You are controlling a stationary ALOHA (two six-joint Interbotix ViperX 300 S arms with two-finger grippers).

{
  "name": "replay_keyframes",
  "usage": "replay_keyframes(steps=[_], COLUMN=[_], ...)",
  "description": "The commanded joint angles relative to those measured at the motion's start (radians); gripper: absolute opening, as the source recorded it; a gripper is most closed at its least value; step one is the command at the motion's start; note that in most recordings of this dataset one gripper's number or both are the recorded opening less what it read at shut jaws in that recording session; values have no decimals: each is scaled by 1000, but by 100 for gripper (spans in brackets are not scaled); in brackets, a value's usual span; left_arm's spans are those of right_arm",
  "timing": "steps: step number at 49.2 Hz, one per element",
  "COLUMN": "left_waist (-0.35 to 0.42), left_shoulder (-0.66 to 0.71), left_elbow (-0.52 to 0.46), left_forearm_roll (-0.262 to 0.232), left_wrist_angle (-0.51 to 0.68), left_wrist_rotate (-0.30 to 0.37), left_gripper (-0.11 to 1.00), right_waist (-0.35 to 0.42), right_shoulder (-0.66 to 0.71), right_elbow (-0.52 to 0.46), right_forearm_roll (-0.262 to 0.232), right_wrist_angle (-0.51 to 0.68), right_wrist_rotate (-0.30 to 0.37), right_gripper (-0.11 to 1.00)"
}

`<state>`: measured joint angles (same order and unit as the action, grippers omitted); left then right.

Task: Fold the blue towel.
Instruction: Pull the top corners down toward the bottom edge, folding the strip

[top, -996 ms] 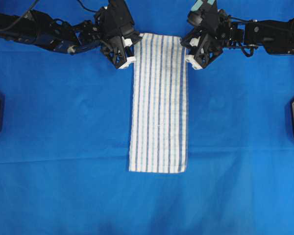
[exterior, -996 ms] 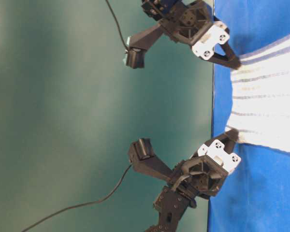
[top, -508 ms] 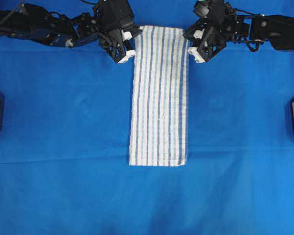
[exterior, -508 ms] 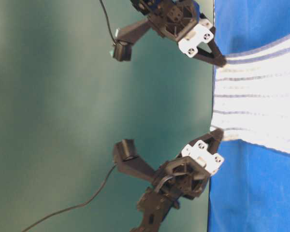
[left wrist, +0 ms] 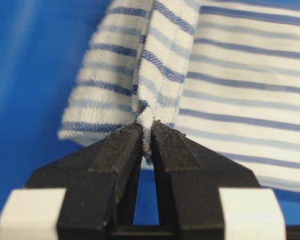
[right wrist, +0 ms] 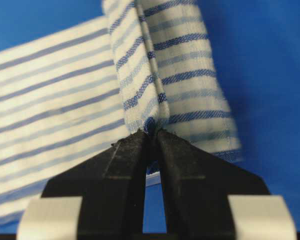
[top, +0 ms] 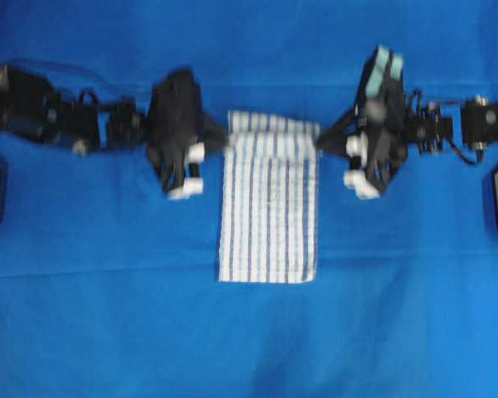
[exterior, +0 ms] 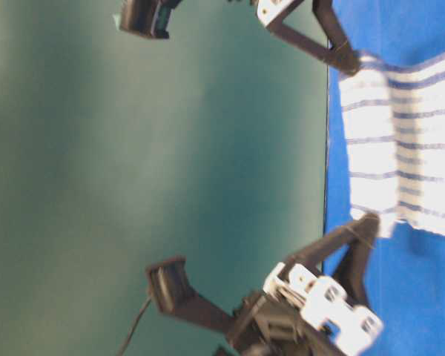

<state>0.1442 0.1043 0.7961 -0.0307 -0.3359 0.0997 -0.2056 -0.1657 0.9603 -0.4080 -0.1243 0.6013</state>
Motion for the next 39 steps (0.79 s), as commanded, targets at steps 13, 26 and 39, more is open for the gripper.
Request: replay_keyframes(steps=[13, 26, 39], left_waist=[-219, -331, -350], left_shoulder=[-21, -15, -6], left_elbow=[20, 18, 11], left_forearm_roll=[0, 0, 0], left_wrist_angle=[-2, 29, 38], left_wrist_rotate=[-124, -204, -213], left_gripper=[4, 4, 4], right_waist=[219, 316, 327], right_shoulder=[-3, 41, 98], right_elbow=[-5, -25, -34], right_forearm_roll=[107, 153, 155], right_wrist_angle=[17, 29, 23], right_wrist_rotate=[0, 0, 0], right_gripper=[10, 10, 10])
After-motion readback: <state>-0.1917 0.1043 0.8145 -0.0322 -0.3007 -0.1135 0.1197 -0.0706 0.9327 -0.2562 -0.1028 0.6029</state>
